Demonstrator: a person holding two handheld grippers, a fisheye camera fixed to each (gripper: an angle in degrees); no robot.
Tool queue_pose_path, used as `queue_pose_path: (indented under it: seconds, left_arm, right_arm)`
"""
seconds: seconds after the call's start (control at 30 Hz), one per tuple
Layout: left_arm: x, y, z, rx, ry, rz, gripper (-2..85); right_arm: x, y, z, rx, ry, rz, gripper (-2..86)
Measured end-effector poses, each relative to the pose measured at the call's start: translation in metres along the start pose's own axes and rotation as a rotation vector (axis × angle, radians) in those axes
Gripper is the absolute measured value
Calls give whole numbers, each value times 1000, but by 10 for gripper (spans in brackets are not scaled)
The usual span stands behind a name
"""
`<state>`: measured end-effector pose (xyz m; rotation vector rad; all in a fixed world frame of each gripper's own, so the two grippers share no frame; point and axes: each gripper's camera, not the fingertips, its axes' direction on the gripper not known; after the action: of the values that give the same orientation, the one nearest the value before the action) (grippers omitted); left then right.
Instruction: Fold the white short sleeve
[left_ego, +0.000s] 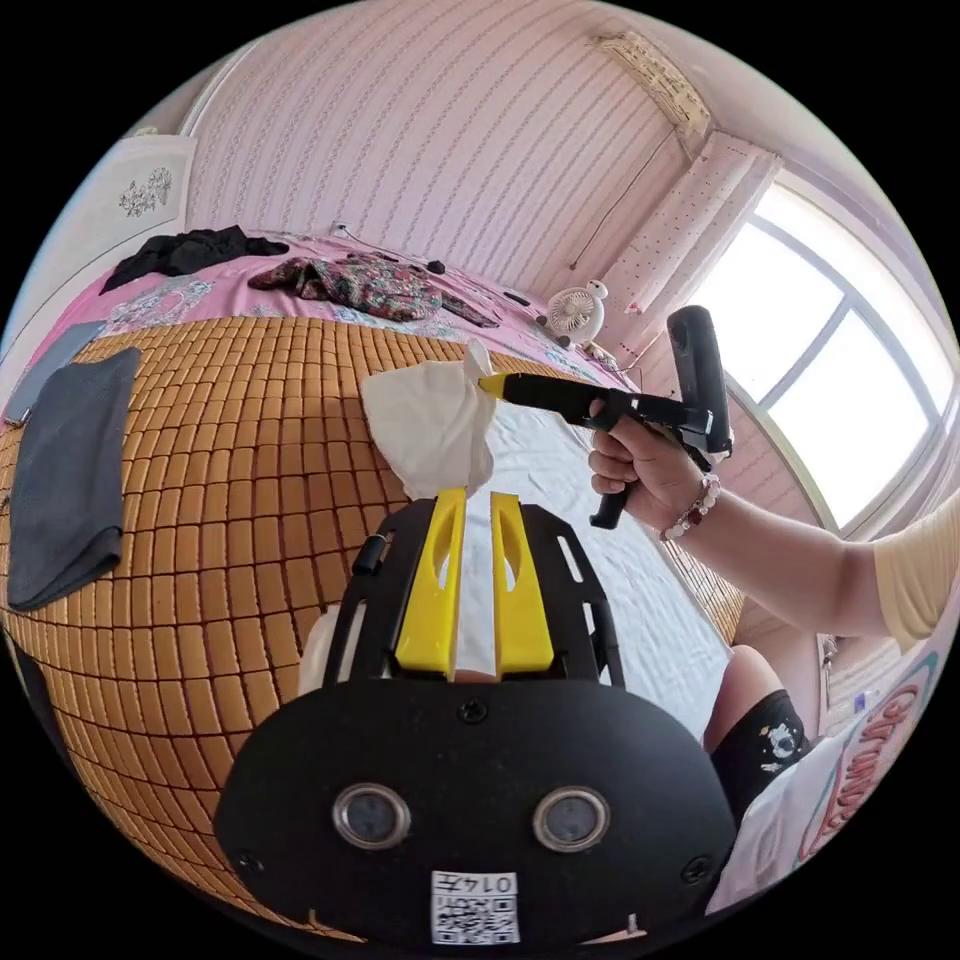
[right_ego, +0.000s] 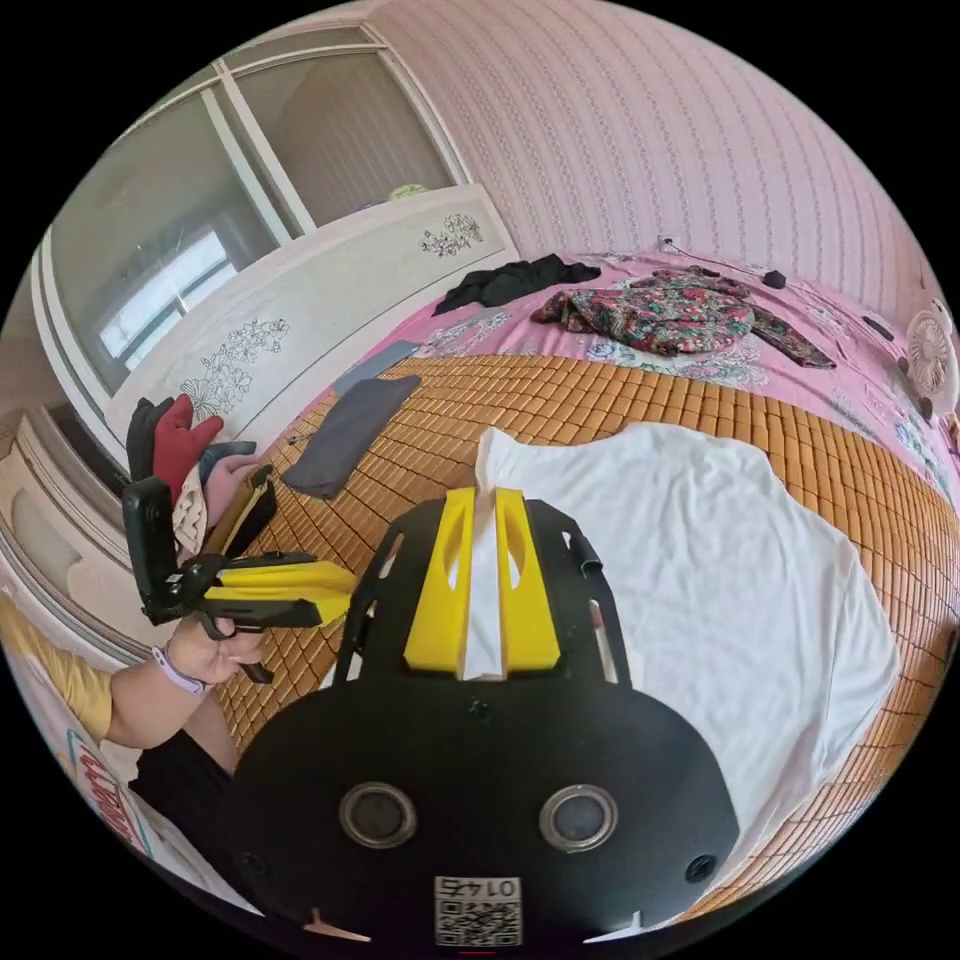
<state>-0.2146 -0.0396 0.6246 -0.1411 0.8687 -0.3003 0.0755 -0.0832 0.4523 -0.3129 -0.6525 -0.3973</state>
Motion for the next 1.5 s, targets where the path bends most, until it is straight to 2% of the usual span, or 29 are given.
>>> queue_pose_path:
  seconds: [0.1,0.3,0.47,0.57,0.8,0.93,1.03,1.3,1.4,1.5]
  left_arm:
    - [7,15,14,-56,1,4,48]
    - [23,24,24,-81,3,16,27]
    - [51,-4,52,-116,45,121,4]
    - [74,-31,78,-129,98,190,-5]
    - [146,-97,171,-224,130,329,-7]
    - [184,-122,231,-305,144,393,2]
    - [221,-139,277,-329,85,472,13]
    - [296,-171,399,-375,16,507,49]
    - [303,-166,433,-453,-92,501,33]
    - [298,-173,435,-443,-60,454,5]
  right_arm:
    - [45,37,-12,-117,0,149,79]
    - [90,101,-86,17,80,273,73]
    - [143,160,-149,44,383,464,71]
    - [173,183,-171,75,370,560,72]
    - [209,192,-178,103,298,579,72]
    - [225,195,-176,64,283,618,32]
    - [229,202,-180,72,257,617,17]
    - [227,211,-188,57,262,573,6]
    - [225,214,-191,58,263,573,6]
    - [221,215,-193,48,282,565,8]
